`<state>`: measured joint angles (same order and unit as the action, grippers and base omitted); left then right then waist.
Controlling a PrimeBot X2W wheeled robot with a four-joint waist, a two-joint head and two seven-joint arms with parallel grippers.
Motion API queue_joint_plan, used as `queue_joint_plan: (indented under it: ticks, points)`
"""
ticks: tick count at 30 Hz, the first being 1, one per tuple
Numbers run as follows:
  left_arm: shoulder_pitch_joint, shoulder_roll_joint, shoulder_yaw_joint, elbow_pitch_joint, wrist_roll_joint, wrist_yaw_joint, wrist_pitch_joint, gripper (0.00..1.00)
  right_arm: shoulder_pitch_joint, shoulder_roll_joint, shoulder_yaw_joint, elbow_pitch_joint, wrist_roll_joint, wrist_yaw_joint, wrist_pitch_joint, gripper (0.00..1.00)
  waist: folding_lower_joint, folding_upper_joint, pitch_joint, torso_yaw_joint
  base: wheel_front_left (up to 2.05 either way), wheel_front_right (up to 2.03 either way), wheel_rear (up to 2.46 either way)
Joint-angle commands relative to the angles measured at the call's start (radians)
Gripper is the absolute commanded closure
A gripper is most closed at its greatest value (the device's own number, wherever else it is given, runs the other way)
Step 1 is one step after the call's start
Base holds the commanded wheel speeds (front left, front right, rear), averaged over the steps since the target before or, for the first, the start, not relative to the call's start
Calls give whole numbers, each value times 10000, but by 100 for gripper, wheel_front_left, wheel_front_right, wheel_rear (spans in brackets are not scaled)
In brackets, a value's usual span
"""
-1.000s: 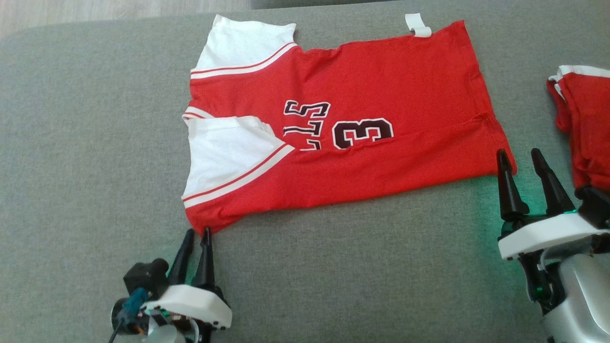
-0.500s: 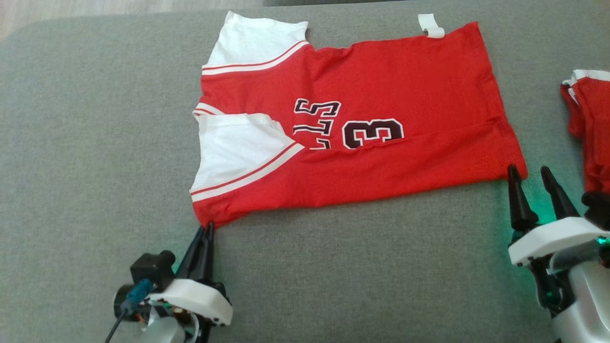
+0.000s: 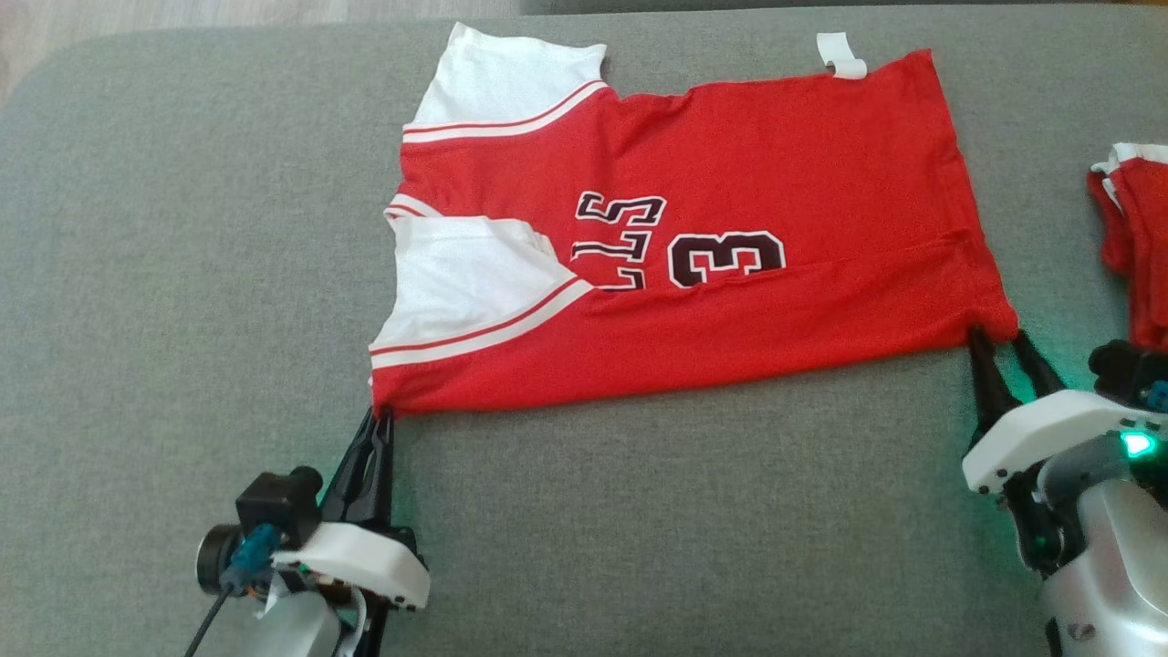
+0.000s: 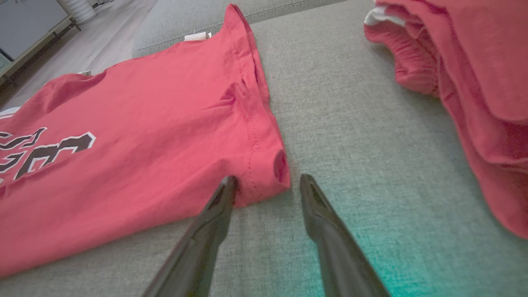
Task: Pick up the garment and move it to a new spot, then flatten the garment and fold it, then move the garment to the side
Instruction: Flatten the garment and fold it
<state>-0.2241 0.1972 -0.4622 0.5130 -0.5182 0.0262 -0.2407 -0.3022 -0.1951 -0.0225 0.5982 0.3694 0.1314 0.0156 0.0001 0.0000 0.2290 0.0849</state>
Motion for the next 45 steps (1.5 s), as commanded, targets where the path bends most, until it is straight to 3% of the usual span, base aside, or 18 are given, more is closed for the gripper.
queue_joint_plan:
  ticks: [1,2,15,24,33,42,43,44,45]
  points:
    - [-282,198,363,-252,57,18,-167,100,-212,-33,172,-135,-90,-7,2,83,-1,0,-32,24,0,0,0]
    - [-271,192,376,-247,60,10,-173,100,-220,-32,175,-90,-99,-7,13,100,-1,0,-47,32,0,0,0]
    - [439,360,735,-572,-87,-117,-205,100,1031,-182,128,-709,153,-7,-71,100,-1,0,-599,-206,0,0,0]
    - [1691,807,695,-1714,48,218,-87,100,2692,-349,-117,-2116,453,-7,443,100,-1,0,-1032,-532,0,0,0]
    - [3136,829,449,-3164,-315,637,765,100,4075,-341,-758,-3633,342,-7,1226,100,-1,0,-1243,-656,0,0,0]
    - [3332,889,193,-3734,-376,824,1461,100,4244,-108,-1080,-4010,57,-7,1552,100,-1,0,-1215,-606,0,0,0]
    - [3313,897,151,-3733,-361,824,1523,100,4245,-95,-1103,-4037,10,-7,1529,69,-1,0,-1219,-605,0,0,0]
    - [3294,908,103,-3723,-351,811,1590,78,4248,-107,-1146,-4062,-103,-7,1484,0,-1,0,-1227,-607,0,0,0]
    - [3274,917,67,-3706,-340,817,1656,55,4250,-112,-1206,-4082,-234,-7,1425,0,-1,0,-1239,-606,0,0,0]
